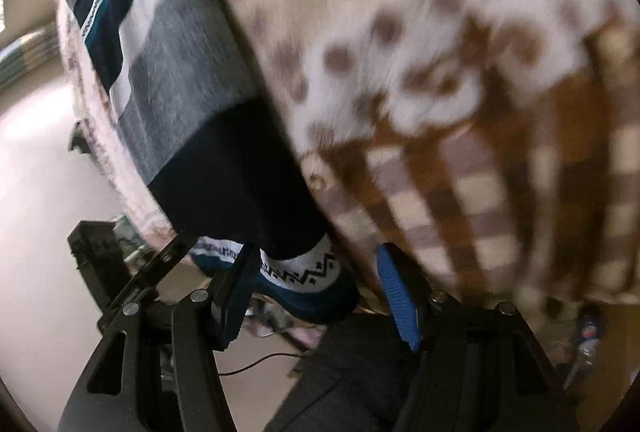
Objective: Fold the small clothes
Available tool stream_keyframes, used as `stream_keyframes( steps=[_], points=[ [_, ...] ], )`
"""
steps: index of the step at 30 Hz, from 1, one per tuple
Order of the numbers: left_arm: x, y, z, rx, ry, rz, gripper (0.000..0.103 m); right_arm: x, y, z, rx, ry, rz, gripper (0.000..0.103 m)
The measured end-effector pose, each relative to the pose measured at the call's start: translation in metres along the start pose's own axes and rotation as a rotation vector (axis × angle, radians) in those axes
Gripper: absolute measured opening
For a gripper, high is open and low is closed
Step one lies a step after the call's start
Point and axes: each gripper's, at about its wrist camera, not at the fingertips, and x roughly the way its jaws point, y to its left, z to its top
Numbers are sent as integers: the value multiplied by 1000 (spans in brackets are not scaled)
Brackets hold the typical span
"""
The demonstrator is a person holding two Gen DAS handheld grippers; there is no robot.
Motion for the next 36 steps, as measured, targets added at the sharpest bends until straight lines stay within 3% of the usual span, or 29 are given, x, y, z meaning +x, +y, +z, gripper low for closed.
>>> stream_keyframes(
  steps=[2,5,7,8,9,13,17,20,23,28,33,36],
  points=[
    [-2,-2,-2,1,-11,-12,78,15,-2,-5,7,3,107,63],
    [-8,-5,-8,16,-49,-58,73,28,7,-10,0,-18,174,63],
    [-15,-10,-17,48,-91,-76,6,38,13,-15,-2,-31,186,57],
    [-18,-12,-20,60,-99,-76,6,38,15,-19,-3,-46,195,33],
    [-25,-16,-23,73,-123,-83,6,39,20,-22,-13,-54,192,16],
    [-56,-27,-30,51,-193,-140,6,25,45,-36,-54,-125,187,13],
    [-102,-40,-24,31,-287,-235,6,-15,63,-53,-98,-190,216,13],
    [-140,-50,0,43,-355,-298,6,-50,93,-59,-163,-248,232,13],
    [-171,-65,45,52,-414,-376,6,-89,127,-46,-215,-311,237,13],
    [-194,-81,141,54,-479,-455,6,-139,196,16,-288,-423,255,13],
    [-186,-90,268,66,-527,-449,6,-175,264,121,-386,-559,184,13],
    [-169,-82,332,20,-511,-445,9,-186,307,196,-413,-588,144,13]
  ],
)
